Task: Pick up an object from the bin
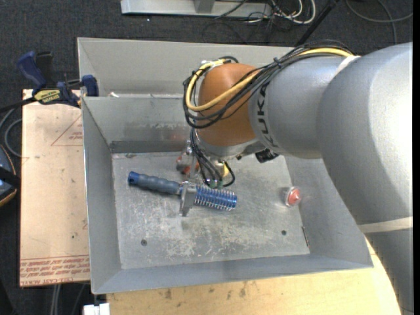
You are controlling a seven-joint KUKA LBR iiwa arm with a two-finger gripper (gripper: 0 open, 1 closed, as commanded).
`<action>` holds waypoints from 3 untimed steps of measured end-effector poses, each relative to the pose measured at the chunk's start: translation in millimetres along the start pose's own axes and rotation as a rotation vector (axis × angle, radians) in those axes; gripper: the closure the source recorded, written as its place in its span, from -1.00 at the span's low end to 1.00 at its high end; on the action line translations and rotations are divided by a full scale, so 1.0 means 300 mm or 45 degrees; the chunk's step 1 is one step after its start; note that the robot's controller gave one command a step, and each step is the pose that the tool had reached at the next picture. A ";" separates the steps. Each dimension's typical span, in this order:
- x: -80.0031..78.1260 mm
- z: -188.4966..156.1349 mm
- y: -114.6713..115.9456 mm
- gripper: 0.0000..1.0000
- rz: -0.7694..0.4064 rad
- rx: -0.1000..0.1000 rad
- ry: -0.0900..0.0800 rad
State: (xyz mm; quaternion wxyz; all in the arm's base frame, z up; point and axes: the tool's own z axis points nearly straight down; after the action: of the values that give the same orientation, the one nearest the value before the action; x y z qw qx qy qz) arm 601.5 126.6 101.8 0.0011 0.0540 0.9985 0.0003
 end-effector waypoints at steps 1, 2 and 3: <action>-0.007 0.007 -0.146 -1.00 0.115 0.002 0.003; 0.015 0.093 -0.132 -1.00 0.127 -0.006 -0.018; 0.007 0.083 -0.130 -1.00 0.129 -0.003 -0.008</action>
Offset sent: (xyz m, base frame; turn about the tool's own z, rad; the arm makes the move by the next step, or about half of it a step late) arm -0.0030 -0.0420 -0.0018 0.0876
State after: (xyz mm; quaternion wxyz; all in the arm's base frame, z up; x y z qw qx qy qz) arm 595.4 87.9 76.9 0.0042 0.1043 0.9945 0.0015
